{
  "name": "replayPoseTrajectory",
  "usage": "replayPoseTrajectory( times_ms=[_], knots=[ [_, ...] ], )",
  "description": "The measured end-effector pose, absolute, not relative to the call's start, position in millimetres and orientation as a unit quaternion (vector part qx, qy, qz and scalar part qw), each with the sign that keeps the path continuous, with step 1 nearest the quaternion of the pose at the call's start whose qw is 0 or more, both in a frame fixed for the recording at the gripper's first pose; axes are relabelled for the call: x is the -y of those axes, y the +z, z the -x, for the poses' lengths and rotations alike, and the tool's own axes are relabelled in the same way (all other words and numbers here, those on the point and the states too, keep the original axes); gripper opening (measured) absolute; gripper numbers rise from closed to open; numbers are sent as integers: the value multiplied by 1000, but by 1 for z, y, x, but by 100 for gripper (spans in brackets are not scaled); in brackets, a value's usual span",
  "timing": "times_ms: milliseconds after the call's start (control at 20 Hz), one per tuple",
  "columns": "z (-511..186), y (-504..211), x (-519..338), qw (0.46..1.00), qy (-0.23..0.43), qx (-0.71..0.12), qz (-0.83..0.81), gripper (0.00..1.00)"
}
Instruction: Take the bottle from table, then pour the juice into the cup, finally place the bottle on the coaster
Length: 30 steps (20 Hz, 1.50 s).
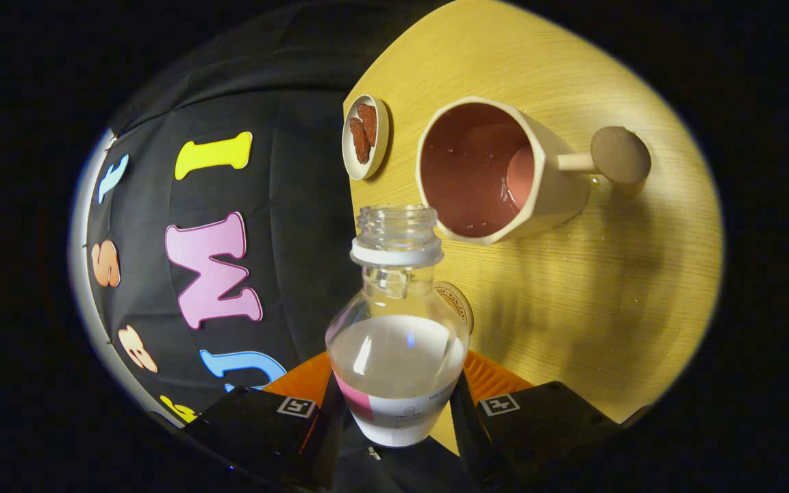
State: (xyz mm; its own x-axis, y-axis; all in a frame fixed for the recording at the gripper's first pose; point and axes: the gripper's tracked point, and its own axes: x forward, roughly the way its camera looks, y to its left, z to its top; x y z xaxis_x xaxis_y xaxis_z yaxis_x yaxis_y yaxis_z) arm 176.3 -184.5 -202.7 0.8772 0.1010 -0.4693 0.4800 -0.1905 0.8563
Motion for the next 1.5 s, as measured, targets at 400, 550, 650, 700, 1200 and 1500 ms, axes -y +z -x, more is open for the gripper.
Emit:
replayPoseTrajectory(
  times_ms=[400,550,650,700,1200,1500],
  knots=[
    [-182,-201,191,554,-158,-192,-794,71],
    [-186,-197,195,540,-156,-186,-806,71],
    [-186,-194,196,531,-156,-184,-813,72],
    [-187,-192,197,525,-156,-183,-816,72],
    [-192,-186,198,484,-152,-182,-842,71],
    [-194,-181,197,456,-151,-185,-857,71]
  ],
)
